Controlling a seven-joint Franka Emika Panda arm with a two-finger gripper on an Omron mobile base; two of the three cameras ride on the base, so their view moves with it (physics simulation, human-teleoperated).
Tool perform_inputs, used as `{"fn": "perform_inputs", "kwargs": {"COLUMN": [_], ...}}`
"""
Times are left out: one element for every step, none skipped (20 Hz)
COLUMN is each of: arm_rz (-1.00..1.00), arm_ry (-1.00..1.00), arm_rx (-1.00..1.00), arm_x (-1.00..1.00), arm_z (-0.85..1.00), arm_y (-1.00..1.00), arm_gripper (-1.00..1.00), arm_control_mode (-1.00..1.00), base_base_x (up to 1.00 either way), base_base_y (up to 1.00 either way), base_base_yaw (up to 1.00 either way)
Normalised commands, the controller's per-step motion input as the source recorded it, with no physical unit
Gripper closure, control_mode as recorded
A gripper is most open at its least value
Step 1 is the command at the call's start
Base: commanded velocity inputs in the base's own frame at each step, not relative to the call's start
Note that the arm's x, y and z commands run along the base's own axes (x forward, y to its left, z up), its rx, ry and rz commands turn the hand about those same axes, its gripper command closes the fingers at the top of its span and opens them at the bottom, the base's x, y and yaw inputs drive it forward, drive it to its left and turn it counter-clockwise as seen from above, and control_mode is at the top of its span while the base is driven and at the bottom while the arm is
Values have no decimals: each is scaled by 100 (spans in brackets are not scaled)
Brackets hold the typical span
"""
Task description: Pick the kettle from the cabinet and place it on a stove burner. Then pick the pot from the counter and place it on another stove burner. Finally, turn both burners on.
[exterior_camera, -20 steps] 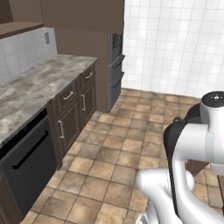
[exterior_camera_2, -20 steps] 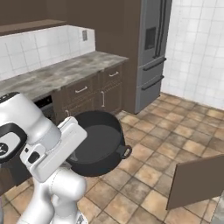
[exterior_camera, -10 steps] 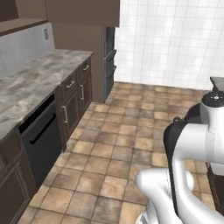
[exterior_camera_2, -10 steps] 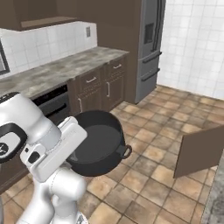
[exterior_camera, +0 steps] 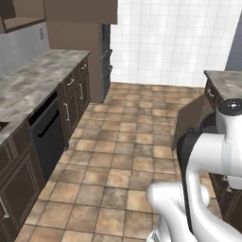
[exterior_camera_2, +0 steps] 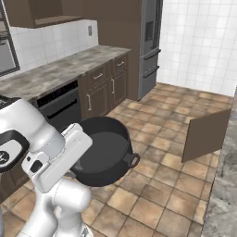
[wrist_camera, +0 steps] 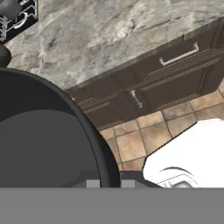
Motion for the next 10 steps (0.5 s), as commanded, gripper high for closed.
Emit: {"fn": "perform_inputs", "kwargs": {"arm_rz": [0, 0, 0, 0, 0, 0, 0, 0, 0, 0], "arm_ry": [0, 0, 0, 0, 0, 0, 0, 0, 0, 0], "arm_rx": [0, 0, 0, 0, 0, 0, 0, 0, 0, 0], "arm_x": [0, 0, 0, 0, 0, 0, 0, 0, 0, 0], "arm_z": [0, 0, 0, 0, 0, 0, 0, 0, 0, 0], "arm_y": [0, 0, 0, 0, 0, 0, 0, 0, 0, 0], "arm_gripper": [100, 100, 100, 100, 100, 100, 100, 100, 100, 100], "arm_control_mode": [100, 100, 100, 100, 100, 100, 100, 100, 100, 100], "base_base_x": [-94, -95, -96, -97, -99, -99, -98, -98, -99, -99], "base_base_y": [25, 24, 24, 24, 23, 25, 25, 25, 25, 25], "base_base_yaw": [-23, -23, -23, -23, -23, -23, -23, -23, -22, -22]}}
